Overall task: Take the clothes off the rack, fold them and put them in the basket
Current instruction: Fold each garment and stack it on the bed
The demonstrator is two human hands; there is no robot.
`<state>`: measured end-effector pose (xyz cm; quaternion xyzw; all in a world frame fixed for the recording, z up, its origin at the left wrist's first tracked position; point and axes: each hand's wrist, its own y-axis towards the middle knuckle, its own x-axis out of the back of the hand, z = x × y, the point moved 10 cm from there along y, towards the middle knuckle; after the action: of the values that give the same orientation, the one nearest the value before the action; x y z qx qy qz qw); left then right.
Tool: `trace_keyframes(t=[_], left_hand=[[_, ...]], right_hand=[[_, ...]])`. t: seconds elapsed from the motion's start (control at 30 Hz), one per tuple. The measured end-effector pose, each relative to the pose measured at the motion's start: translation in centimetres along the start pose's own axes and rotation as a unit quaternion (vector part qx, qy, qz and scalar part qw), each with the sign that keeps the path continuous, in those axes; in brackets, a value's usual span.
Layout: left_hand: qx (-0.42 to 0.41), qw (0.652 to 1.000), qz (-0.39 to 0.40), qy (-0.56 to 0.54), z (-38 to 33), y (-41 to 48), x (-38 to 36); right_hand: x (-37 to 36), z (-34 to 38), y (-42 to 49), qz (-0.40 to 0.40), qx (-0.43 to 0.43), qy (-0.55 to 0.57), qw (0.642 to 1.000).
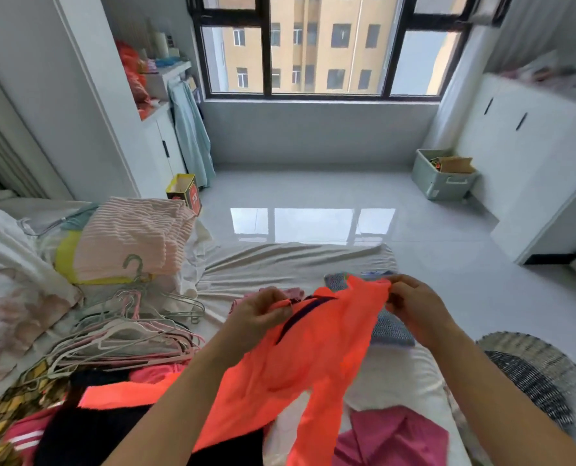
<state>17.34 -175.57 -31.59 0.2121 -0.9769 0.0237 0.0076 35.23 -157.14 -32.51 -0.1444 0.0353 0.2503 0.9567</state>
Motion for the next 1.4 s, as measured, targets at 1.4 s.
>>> trace_keyframes(t=[1.4], left_hand=[[-0.084, 0.928, -0.055, 0.359, -6.5, 2.5, -13.4]], right_hand=[[2.3, 5.5, -3.6, 0.003, 0.17, -0.355, 0.919]])
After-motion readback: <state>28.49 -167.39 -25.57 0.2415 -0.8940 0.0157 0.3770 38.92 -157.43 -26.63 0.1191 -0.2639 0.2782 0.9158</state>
